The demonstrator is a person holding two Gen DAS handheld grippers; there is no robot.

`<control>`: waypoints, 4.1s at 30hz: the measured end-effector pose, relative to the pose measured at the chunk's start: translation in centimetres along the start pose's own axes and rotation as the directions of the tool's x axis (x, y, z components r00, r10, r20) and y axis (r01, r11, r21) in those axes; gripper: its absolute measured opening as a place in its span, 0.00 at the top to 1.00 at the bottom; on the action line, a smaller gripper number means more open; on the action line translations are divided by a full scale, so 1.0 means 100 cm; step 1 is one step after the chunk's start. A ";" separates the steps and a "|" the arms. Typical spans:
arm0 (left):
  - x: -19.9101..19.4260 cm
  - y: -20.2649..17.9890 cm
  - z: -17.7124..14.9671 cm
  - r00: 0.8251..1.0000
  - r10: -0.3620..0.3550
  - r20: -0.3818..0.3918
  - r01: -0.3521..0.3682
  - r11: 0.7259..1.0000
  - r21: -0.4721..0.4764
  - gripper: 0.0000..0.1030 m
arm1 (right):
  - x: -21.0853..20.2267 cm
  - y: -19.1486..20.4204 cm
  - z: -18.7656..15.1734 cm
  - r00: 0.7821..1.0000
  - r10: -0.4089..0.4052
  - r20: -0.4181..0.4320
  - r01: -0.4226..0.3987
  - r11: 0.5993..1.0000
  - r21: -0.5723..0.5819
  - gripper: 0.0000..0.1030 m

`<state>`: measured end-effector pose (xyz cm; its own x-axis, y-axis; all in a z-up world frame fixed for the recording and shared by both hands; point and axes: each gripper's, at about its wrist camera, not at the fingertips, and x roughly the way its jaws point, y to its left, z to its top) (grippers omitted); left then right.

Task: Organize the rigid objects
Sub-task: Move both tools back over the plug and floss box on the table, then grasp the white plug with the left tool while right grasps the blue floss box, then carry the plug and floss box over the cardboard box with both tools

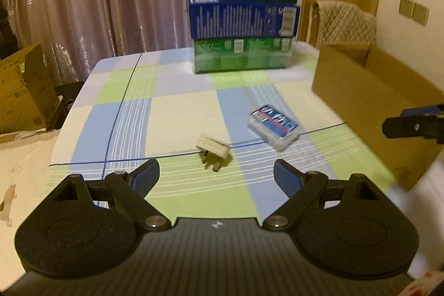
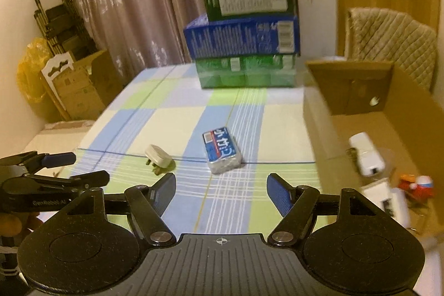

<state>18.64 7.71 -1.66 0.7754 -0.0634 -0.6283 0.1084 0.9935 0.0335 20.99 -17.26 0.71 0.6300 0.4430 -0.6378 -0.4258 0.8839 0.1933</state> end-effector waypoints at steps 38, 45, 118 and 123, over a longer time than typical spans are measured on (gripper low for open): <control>0.153 -0.003 0.003 0.997 -0.023 -0.069 0.038 0.972 0.232 0.54 | 0.201 -0.014 0.015 0.994 0.005 -0.110 -0.024 0.984 -0.177 0.33; 0.152 0.003 0.006 0.996 -0.032 -0.088 0.047 0.984 0.174 0.54 | 0.209 -0.009 0.014 0.994 -0.002 -0.111 -0.021 0.977 -0.213 0.39; -0.051 -0.254 0.093 0.939 -0.343 0.015 0.341 0.939 0.048 0.55 | -0.179 -0.166 -0.016 0.951 -0.304 0.064 0.290 0.943 0.162 0.48; -0.028 -0.277 0.104 0.936 -0.352 -0.006 0.352 0.934 0.068 0.55 | -0.163 -0.189 -0.005 0.955 -0.291 0.053 0.279 0.947 0.159 0.48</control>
<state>19.94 -20.62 7.25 0.6837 -0.4086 -0.6046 0.4160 0.8990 -0.1371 18.40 -41.24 7.08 0.7601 0.1742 -0.6260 -0.1239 0.9846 0.1235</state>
